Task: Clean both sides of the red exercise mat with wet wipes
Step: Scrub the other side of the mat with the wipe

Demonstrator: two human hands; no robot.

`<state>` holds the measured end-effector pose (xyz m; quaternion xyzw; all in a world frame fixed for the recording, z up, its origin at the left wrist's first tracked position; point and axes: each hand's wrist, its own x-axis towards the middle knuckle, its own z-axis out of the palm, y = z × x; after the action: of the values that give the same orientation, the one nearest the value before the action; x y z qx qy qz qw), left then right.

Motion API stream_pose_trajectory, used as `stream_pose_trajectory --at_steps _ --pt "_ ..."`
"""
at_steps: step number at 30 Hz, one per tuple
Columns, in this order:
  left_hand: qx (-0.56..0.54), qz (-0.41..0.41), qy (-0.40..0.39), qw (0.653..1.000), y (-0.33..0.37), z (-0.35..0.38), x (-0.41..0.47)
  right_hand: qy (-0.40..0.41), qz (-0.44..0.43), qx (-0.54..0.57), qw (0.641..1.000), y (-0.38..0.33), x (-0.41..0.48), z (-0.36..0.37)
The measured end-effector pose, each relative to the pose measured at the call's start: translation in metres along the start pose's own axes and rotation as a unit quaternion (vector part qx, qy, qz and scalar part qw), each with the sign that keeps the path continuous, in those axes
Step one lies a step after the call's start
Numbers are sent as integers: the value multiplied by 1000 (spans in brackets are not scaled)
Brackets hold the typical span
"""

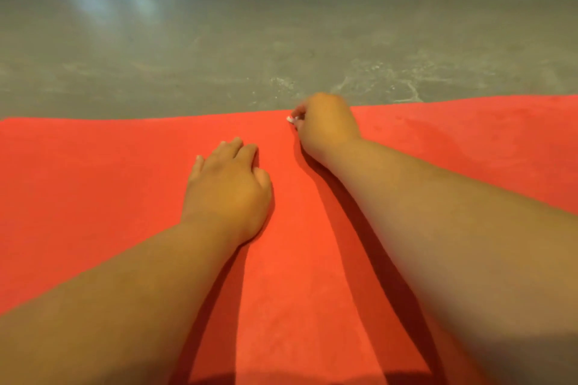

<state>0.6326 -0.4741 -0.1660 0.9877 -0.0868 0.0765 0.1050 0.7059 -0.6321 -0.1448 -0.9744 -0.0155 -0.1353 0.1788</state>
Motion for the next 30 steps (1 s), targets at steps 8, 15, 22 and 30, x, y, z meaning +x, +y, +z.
stream_pose_trajectory --at_steps 8,15,22,30 --pt "5 -2 4 1000 0 1 2 -3 107 -117 987 54 10 -30" --pt "8 -7 -1 1000 1 1 2 -19 198 -125 972 70 -15 -61" --pt "7 -4 6 1000 1 0 2 -61 -9 -35 998 -17 14 10" --pt "1 -10 6 1000 0 2 2 14 212 -148 966 79 4 -42"
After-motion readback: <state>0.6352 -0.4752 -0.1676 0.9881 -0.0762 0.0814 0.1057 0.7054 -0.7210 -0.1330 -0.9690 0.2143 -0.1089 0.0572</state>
